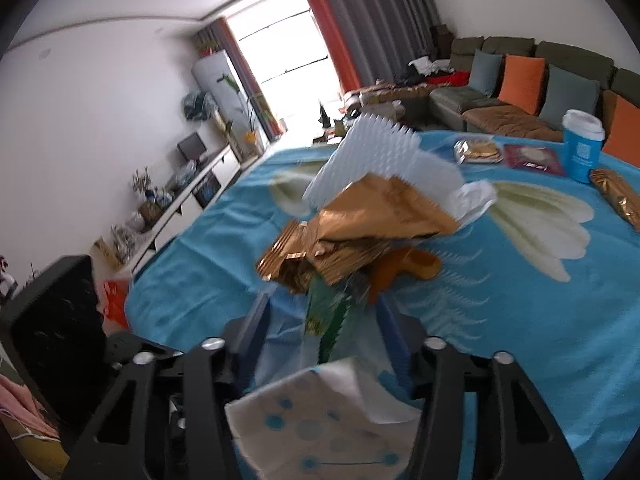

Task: Collect trash
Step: 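Grasp the white blue-patterned cup with the left gripper while the right grasps the clear wrapper, then carry the cup and the clear wrapper over the teal trash bin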

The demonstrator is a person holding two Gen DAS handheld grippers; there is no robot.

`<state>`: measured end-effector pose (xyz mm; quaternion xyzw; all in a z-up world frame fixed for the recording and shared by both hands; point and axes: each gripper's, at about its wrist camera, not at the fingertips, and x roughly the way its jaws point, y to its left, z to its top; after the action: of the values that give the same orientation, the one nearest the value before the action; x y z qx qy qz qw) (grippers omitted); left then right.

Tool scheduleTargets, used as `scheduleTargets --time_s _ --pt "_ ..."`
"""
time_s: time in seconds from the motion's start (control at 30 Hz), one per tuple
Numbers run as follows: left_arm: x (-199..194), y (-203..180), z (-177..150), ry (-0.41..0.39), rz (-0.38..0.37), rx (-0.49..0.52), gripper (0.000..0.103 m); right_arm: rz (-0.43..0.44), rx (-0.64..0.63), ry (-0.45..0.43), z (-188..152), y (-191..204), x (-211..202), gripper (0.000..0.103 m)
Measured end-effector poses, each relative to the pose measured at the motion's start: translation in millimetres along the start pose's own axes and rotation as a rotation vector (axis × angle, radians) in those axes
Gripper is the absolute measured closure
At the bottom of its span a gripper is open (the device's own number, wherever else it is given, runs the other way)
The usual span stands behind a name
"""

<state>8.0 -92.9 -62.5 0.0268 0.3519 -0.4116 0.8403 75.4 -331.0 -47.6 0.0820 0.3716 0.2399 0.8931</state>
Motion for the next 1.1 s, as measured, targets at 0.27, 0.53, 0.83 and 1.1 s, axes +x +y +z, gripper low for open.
scheduleTargets --time_s 0.27,0.53,0.83,1.1 --pt "-46.7 20.4 -19.5 -0.047 0.046 -0.033 0.097 0.022 -0.009 0.031 -1.3 4.2 -7.4 0.090" --pt "-96.0 47.2 -34.2 -0.136 0.130 -0.108 0.098 0.049 -0.058 0.033 7.5 19.6 -30.0 0.091" --pt "-143.6 78.2 -43.7 -0.221 0.266 -0.180 0.098 0.145 -0.143 0.064 13.3 64.9 -24.8 0.091" --pt "-179.8 103.2 -58.2 -0.273 0.370 -0.253 0.098 0.237 -0.188 0.087 19.6 102.9 9.2 0.091"
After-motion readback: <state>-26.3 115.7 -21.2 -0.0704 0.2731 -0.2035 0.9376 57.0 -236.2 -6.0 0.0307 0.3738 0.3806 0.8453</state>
